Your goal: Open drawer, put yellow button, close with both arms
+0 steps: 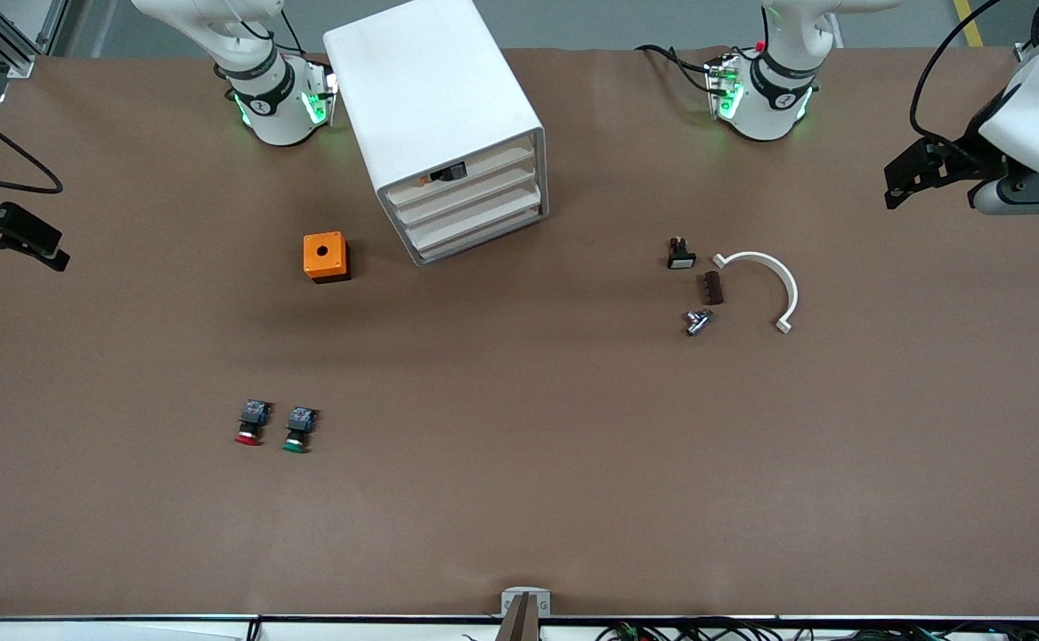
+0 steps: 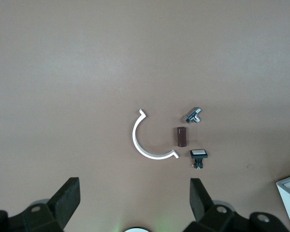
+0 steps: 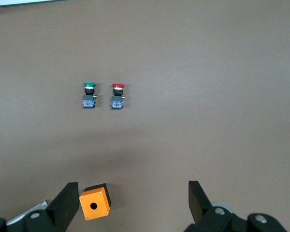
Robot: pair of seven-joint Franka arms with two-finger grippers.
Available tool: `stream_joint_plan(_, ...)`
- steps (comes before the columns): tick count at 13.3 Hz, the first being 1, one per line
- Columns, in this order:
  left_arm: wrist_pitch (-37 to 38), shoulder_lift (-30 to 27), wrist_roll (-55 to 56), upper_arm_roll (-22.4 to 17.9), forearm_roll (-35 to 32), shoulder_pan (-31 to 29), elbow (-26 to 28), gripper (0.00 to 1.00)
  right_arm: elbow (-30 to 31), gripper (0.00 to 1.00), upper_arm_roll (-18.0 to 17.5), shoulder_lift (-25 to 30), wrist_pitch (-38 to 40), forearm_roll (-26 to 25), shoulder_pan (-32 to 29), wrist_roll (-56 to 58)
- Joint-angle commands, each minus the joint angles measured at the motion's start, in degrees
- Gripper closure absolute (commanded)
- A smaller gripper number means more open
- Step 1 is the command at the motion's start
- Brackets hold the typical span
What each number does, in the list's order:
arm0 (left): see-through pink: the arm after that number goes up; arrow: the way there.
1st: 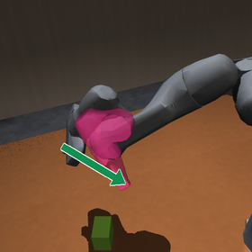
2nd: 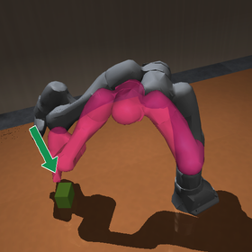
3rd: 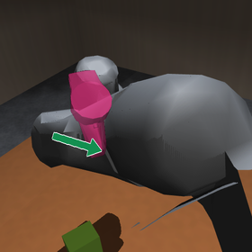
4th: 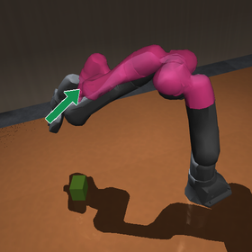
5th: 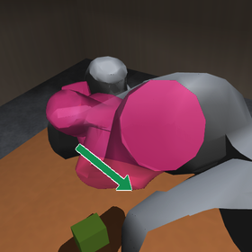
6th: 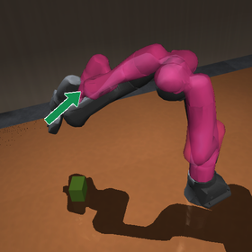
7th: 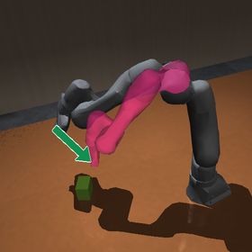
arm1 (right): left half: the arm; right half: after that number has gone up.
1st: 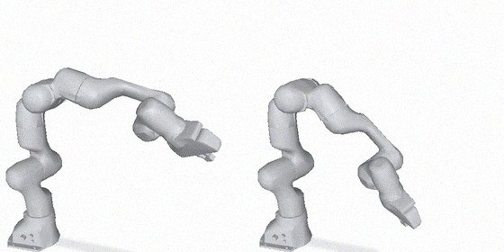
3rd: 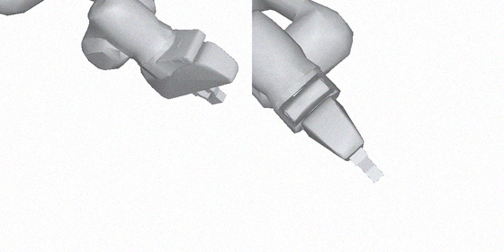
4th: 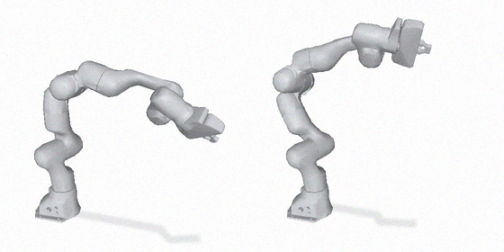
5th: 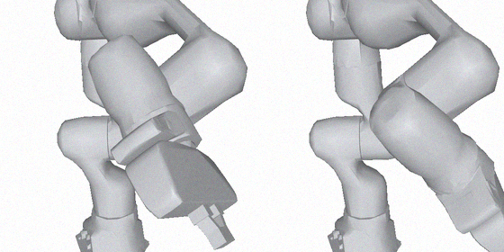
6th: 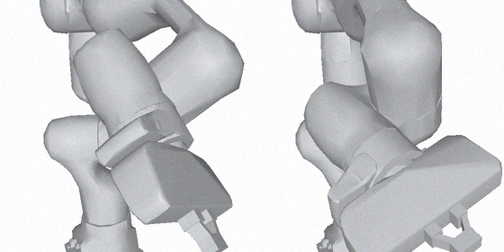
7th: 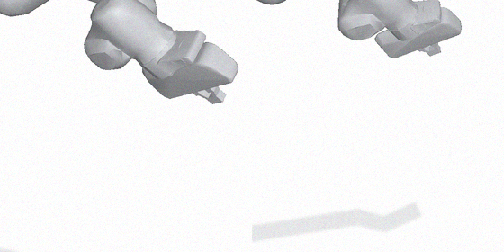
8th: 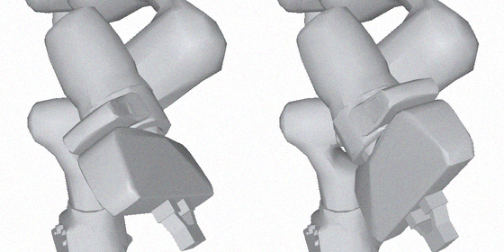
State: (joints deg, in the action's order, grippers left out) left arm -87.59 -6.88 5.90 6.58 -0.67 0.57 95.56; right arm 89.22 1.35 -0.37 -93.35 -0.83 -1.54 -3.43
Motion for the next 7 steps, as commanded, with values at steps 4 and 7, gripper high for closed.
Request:
stream_joint_plan(4, -0.9, -3.2, 0.0, 0.2, -0.3, -1.5, 2.1, 0.0, 0.5, 0.0, -0.6, 0.9, 0.4, 1.1, -1.3, 0.2)
stream_joint_plan(7, 0.4, -0.7, -0.1, 0.2, -0.8, -1.5, -1.8, 0.0, 0.7, 0.0, -0.7, 0.9, 0.4, 1.1, -1.7, 0.2)
